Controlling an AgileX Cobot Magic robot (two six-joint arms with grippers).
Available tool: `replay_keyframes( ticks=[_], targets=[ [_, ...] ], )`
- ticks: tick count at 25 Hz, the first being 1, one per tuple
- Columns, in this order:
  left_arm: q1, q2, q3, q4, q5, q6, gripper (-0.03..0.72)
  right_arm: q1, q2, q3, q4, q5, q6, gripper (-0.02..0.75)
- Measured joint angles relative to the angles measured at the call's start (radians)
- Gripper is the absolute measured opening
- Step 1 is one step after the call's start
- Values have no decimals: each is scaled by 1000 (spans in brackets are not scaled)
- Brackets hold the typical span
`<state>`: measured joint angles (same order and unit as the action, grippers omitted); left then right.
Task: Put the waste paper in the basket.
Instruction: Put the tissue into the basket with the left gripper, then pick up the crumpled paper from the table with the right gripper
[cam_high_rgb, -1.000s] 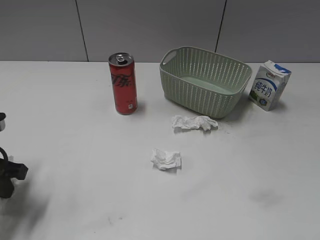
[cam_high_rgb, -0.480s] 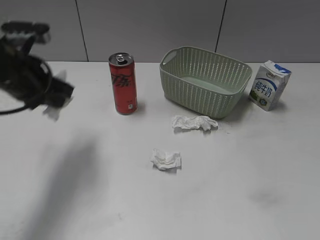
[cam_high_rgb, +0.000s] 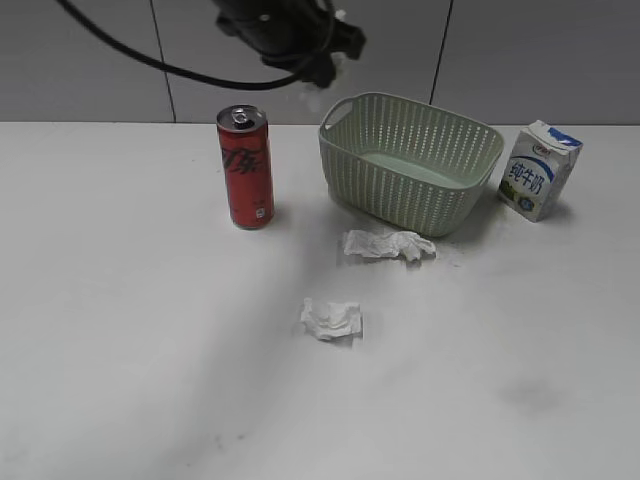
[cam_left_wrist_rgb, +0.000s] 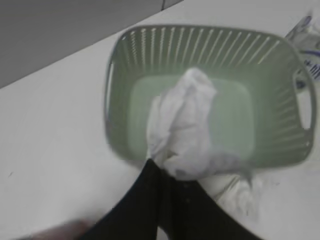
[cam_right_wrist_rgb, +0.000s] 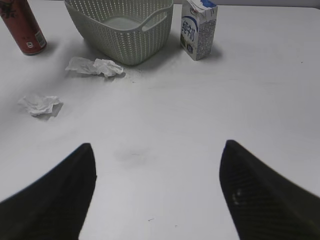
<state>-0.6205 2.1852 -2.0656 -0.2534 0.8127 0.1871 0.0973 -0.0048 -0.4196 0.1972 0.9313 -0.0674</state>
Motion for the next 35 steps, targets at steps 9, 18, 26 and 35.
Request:
replay_keyframes(
  ticks=[9, 18, 26, 35],
  targets=[
    [-38, 214, -137, -111, -184, 0, 32, 0, 0, 0, -3, 0, 3, 583],
    [-40, 231, -137, -117, -162, 1, 645, 0, 0, 0, -5, 0, 4, 583],
    [-40, 62, -138, -106, 57, 2, 581, 0, 0, 0, -5, 0, 4, 582],
    [-38, -170, -90, 233, 388, -112, 573, 0, 144, -32, 23, -2, -54, 582]
  ],
)
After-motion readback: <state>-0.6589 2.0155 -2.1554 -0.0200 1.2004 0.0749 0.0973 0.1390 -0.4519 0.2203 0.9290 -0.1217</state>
